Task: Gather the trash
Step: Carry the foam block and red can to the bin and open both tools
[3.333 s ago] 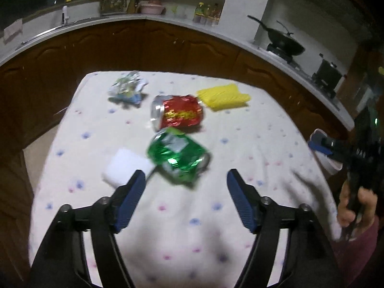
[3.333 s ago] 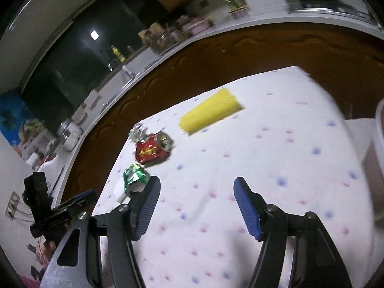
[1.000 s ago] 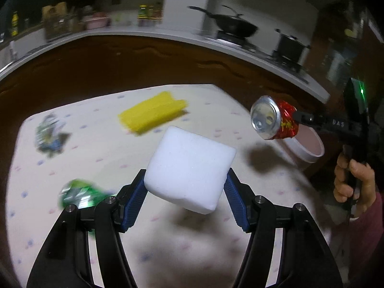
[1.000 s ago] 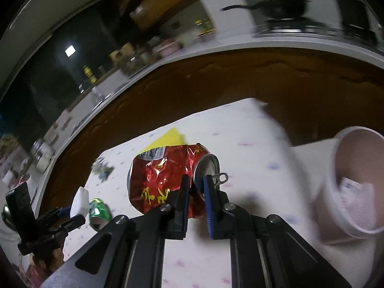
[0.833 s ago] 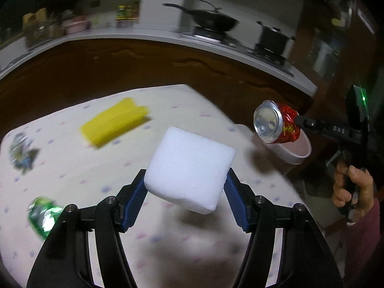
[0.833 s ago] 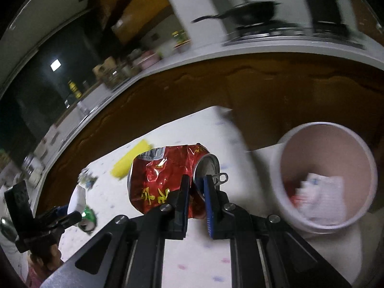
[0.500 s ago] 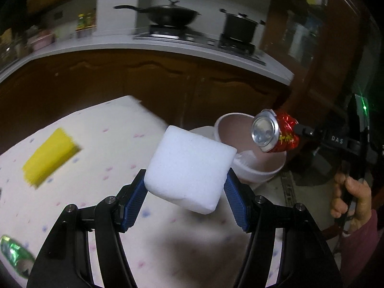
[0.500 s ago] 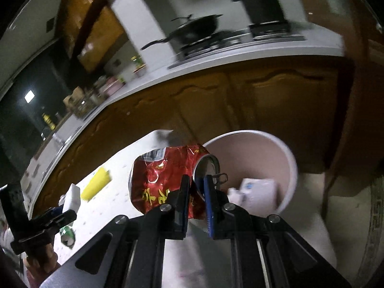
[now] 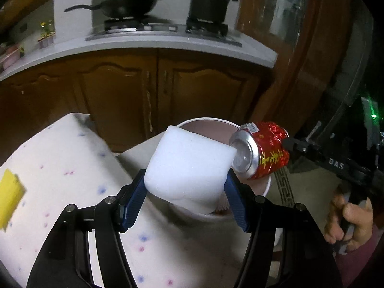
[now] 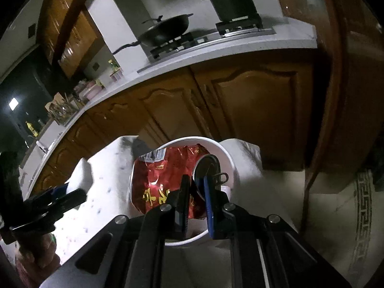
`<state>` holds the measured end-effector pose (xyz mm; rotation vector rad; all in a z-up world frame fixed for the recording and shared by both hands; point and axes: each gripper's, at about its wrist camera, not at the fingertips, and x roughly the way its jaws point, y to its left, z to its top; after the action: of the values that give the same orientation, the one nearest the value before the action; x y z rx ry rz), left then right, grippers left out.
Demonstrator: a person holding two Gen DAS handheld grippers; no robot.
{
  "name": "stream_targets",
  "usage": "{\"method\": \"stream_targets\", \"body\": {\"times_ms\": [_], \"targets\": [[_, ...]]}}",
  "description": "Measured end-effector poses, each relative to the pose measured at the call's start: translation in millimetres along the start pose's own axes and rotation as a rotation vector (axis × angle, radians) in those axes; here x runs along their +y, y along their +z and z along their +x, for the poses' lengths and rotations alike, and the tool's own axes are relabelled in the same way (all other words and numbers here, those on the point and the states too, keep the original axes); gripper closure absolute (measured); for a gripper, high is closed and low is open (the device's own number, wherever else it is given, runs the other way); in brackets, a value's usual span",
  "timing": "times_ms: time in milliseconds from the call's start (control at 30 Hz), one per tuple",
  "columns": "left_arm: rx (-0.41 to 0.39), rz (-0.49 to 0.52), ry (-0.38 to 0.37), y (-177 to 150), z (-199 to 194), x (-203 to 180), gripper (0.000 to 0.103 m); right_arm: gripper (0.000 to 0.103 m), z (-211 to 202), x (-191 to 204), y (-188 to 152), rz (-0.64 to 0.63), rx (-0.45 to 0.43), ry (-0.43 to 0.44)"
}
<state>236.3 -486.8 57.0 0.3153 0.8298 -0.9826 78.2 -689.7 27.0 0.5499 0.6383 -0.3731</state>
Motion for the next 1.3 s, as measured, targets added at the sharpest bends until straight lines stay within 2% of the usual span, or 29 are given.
{"method": "stream_targets", "body": {"times_ms": [233, 467, 867, 967, 1033, 1300], "targets": [[0.065, 0.025, 0.021, 8, 47, -11, 0.04, 0.091, 17, -15, 0, 0.003, 0.034, -0.016], [0.096, 0.015, 0.026, 5, 68, -8, 0.04, 0.092, 28, -15, 4, -0.019, 0.049, -0.016], [0.113, 0.027, 0.01, 1, 78, -12, 0.038, 0.092, 39, -14, 4, -0.045, 0.078, -0.014], [0.128, 0.029, 0.005, 0, 80, -13, 0.036, 0.091, 39, -16, 6, -0.03, 0.083, 0.006], [0.131, 0.032, -0.002, 0, 81, -13, 0.035, 0.087, 38, -18, 7, -0.018, 0.081, 0.024], [0.111, 0.036, -0.012, -7, 68, -15, 0.034, 0.087, 31, -25, 6, 0.032, 0.062, 0.044]]}}
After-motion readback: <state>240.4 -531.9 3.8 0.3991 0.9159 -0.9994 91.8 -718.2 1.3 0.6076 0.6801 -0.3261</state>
